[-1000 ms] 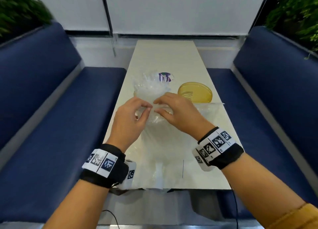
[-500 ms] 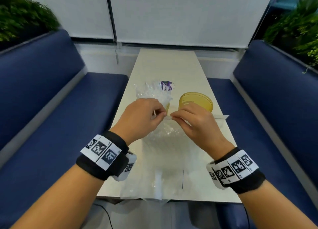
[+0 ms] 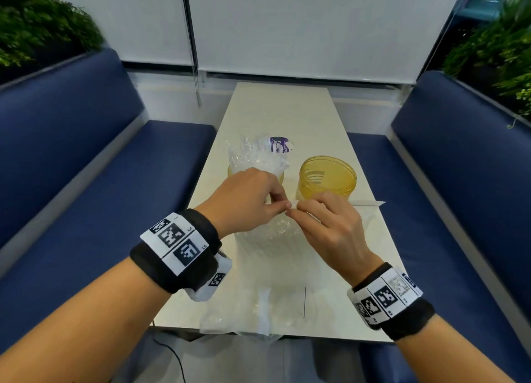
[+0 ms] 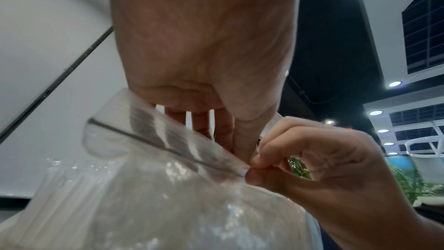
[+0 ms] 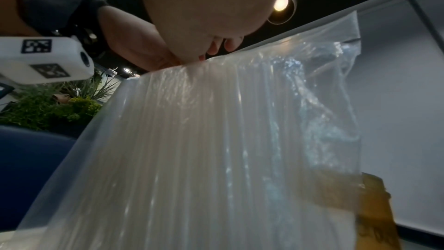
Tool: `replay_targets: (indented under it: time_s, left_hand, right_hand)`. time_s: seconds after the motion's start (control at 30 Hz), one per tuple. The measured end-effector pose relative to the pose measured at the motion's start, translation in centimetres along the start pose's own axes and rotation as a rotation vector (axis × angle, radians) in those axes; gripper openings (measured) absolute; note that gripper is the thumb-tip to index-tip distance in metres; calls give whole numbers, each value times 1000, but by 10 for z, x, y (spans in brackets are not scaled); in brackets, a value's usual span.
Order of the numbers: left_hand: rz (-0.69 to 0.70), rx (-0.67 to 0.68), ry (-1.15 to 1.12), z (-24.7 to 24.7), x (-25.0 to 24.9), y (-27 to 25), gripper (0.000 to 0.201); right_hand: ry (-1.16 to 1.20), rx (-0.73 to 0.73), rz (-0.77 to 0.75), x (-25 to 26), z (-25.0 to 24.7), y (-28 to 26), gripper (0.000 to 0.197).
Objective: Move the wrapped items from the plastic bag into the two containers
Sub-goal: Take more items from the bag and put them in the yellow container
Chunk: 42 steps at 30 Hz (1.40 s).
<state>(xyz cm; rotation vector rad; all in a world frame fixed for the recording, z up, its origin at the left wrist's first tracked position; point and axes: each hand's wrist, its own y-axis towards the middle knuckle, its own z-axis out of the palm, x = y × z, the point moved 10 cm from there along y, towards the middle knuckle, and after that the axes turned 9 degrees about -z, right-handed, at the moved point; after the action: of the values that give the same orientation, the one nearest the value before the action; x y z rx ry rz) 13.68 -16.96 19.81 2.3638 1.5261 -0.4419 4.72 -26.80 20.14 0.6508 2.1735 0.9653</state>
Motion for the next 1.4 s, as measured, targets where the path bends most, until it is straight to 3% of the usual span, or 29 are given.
replay_targets:
  time_s: [0.2, 0.5, 0.6, 0.73, 0.9, 1.13, 1.3, 1.4]
  left_hand:
    - [37, 57, 8, 5, -6, 0, 23]
    - [-2, -85, 4, -31, -17, -13, 44]
    - [-4, -94, -97, -45, -23, -22, 48]
    - [-22, -73, -320, -53, -26, -25, 37]
    - [-101, 10, -354, -30, -13, -17, 40]
    - [-283, 162, -506, 29, 10, -7, 46]
    - [-330, 183, -549, 44, 16, -5, 36]
    - [-341, 117, -535, 39, 16, -5, 29]
  right_hand:
    - [-68, -47, 89, -1, -7, -6, 7]
    - [-104, -86, 216, -26, -22, 2, 5]
    - [-76, -135, 226, -31, -33, 5, 3]
    - [-7, -201, 264, -40, -38, 10, 6]
    - [119, -235, 268, -34, -29, 11, 5]
    - [243, -120, 290, -16, 3, -16, 9]
    - [243, -134, 294, -16, 6, -25, 9]
    - [232, -71, 258, -16, 11, -27, 13]
